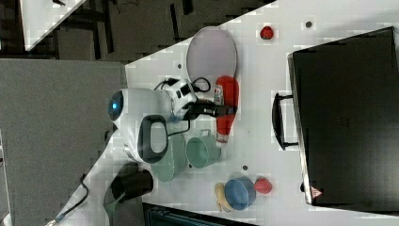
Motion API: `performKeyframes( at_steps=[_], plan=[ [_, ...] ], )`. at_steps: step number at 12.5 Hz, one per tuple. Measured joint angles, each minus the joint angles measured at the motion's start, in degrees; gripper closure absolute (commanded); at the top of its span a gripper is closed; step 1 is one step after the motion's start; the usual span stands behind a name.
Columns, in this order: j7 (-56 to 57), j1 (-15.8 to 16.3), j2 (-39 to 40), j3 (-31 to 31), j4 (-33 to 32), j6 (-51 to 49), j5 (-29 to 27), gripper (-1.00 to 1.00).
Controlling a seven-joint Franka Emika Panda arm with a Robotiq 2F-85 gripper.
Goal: Pick ketchup from strainer and place it on the table
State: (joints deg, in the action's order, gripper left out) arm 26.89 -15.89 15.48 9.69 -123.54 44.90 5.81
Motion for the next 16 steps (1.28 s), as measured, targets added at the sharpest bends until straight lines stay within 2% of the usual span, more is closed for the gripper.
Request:
performKeyframes(
  at_steps=[2, 4, 5, 8, 9, 12, 14, 16],
  plan=[
    [0.0, 0.7, 0.8, 0.7, -4.6, 3.4, 0.2, -0.16],
    [0.0, 1.4, 4.0, 1.0, -5.6, 6.9, 0.5, -0.16],
    [0.0, 1.5, 5.9, 1.4, -5.6, 8.4, 0.4, -0.24],
    [0.0, 1.8, 10.3, 1.4, -6.2, 11.0, 0.3, -0.87],
    [0.0, 1.7, 10.7, 1.4, -6.4, 12.0, 0.2, -1.00],
    [0.0, 1.7, 9.1, 1.3, -4.9, 10.9, 0.3, -1.00],
    [0.0, 1.5, 4.3, 1.1, -3.1, 4.5, 0.4, -1.00],
    [0.0, 1.2, -0.5, 1.0, 2.1, -4.0, 0.1, -1.00]
  ],
)
